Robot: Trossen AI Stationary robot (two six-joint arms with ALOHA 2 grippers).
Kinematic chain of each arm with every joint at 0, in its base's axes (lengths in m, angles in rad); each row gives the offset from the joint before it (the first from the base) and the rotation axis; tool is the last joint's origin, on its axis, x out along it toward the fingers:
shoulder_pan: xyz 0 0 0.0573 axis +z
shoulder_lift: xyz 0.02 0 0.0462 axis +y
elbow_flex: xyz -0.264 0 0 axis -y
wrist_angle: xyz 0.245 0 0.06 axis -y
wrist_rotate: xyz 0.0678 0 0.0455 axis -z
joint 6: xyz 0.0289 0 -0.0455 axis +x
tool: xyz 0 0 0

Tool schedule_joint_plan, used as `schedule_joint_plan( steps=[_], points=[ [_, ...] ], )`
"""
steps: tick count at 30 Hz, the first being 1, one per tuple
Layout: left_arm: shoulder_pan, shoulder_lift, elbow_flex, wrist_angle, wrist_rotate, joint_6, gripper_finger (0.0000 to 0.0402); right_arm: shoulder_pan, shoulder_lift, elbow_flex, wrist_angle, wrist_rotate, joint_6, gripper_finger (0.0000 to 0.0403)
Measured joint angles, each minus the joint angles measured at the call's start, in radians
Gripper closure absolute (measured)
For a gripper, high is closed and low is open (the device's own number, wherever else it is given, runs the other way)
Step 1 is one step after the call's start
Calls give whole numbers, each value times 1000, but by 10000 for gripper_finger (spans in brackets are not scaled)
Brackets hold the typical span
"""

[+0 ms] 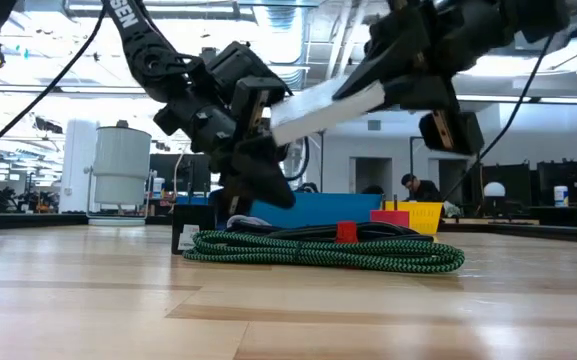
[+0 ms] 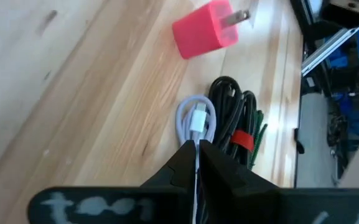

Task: Pick and place items into bin
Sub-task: Put the white card reader box into the yellow bin

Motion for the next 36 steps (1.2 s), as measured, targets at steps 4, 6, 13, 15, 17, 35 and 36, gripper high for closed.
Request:
schedule_joint_plan(
  steps=[4, 6, 13, 15, 17, 35, 36],
  points=[
    [5, -33, 3, 0, -8, -12, 392, -38, -79, -1, -65, -24, -72, 369],
    [10, -58, 4, 0, -11, -19, 392, -59, -121, -1, -101, -26, -111, 369],
    [29, -183, -2, -33, 3, -14, 392, -170, -301, 6, -266, 59, -226, 370],
    [33, -236, -1, -24, 3, -14, 392, -220, -360, 3, -335, 56, -260, 370],
    [35, -283, 1, -20, -13, -6, 392, -273, -421, 2, -382, 32, -299, 370],
    [31, -595, 1, -12, -93, 113, 392, -1092, -577, 2, -624, -521, -664, 370],
    [31, -609, 1, -11, -101, 124, 392, -1133, -551, 2, -621, -558, -687, 370]
  ],
)
